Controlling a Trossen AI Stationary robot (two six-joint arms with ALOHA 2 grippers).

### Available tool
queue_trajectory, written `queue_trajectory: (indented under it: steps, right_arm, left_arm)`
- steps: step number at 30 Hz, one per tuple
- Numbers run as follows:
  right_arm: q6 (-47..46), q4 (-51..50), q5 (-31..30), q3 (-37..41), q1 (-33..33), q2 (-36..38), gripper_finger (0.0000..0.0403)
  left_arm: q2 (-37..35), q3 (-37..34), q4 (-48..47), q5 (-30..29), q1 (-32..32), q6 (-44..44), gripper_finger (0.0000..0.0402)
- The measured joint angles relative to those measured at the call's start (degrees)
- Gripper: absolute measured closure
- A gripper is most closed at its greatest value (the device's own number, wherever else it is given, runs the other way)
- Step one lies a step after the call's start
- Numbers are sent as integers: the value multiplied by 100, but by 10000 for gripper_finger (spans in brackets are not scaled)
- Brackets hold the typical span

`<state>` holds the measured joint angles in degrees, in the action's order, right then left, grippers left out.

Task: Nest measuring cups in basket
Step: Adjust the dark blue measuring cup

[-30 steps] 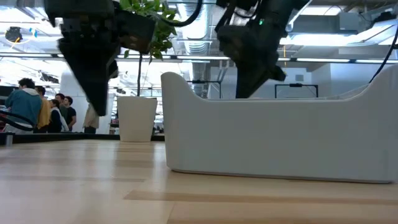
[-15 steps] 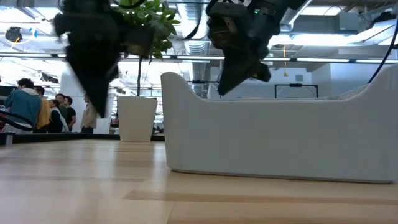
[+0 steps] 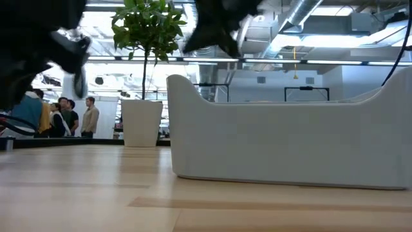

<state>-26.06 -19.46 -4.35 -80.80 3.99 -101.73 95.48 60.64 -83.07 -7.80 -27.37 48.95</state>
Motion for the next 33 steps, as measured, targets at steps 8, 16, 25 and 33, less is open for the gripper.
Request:
queue_trajectory:
  steps: [8,16,25,33]
  right_arm:
    - [277,-2240,-167,-975,-569,-155,373]
    - [168,-2485,-227,-965,98,-168,388]
    - [-118,-2359,-36,-1623,153,-1459,376]
    - [254,-2984,-284,-2390,497,-1901,389]
  left_arm:
    - [-439,-862,-295,105,-27,139,312]
    - [-795,-1051,643,112,117,750,319]
    - [-817,-1049,1505,134,119,468,320]
    - [-820,-1050,1366,127,99,504,320]
